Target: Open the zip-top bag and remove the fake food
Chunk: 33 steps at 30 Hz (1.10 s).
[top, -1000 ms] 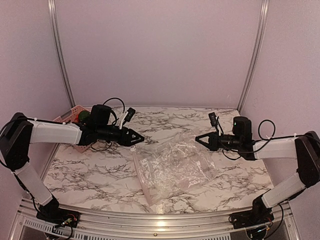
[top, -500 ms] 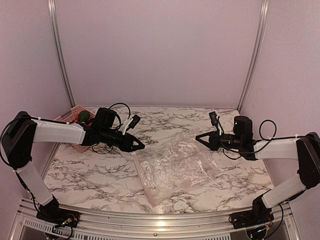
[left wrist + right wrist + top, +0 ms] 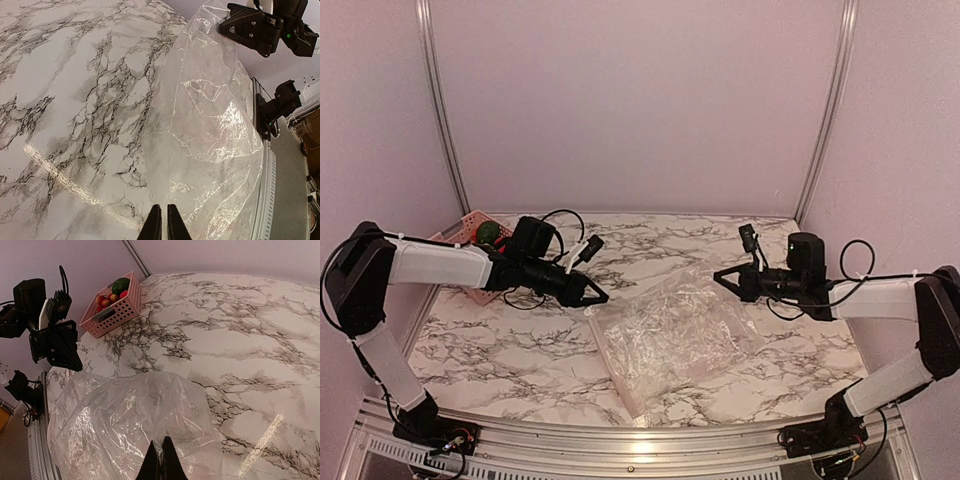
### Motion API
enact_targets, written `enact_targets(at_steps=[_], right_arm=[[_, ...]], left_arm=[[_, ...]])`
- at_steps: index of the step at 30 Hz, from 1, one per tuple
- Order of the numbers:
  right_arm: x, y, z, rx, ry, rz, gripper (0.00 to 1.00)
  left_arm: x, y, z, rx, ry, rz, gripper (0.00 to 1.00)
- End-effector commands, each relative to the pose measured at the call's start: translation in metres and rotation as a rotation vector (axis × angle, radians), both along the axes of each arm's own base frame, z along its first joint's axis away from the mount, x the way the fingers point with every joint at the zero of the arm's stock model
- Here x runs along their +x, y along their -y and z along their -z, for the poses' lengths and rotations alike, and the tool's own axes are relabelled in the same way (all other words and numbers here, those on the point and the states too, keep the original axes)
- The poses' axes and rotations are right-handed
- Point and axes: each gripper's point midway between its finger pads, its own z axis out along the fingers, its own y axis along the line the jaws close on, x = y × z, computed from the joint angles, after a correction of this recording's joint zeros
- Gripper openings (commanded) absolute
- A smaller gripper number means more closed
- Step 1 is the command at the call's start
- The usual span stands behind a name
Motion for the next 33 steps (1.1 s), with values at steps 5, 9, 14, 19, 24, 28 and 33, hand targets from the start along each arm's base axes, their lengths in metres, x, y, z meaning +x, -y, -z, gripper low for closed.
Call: enact_targets(at_steps=[5, 9, 14, 19, 24, 28, 33], right_arm=[[0.0, 0.002, -0.008, 0.005, 0.031, -0.003, 0.0], [0.0, 0.002, -0.01, 0.01, 0.035, -0.005, 0.0], [0.004, 0.003, -0.012, 0.003, 0.039, 0.012, 0.0], [0.006, 0.003, -0.013, 0.005, 0.039, 0.021, 0.0], [0.005, 0.004, -0.014, 0.006, 0.041, 0.021, 0.0], [0.006, 0.006, -0.015, -0.001, 0.046, 0.033, 0.0], [0.01, 0.015, -0.015, -0.009, 0.044, 0.073, 0.0]], left_arm=[[-0.003, 0.004, 0.003, 0.004, -0.034, 0.032, 0.41], [-0.007, 0.005, 0.007, 0.002, -0.053, 0.05, 0.45], [-0.017, 0.008, 0.008, -0.02, -0.08, 0.096, 0.42], [-0.026, 0.012, 0.009, -0.027, -0.093, 0.131, 0.56], [-0.031, 0.015, 0.012, -0.019, -0.098, 0.148, 0.47], [-0.031, 0.014, 0.016, -0.001, -0.102, 0.151, 0.21], [-0.029, 0.01, 0.02, 0.027, -0.098, 0.135, 0.04]])
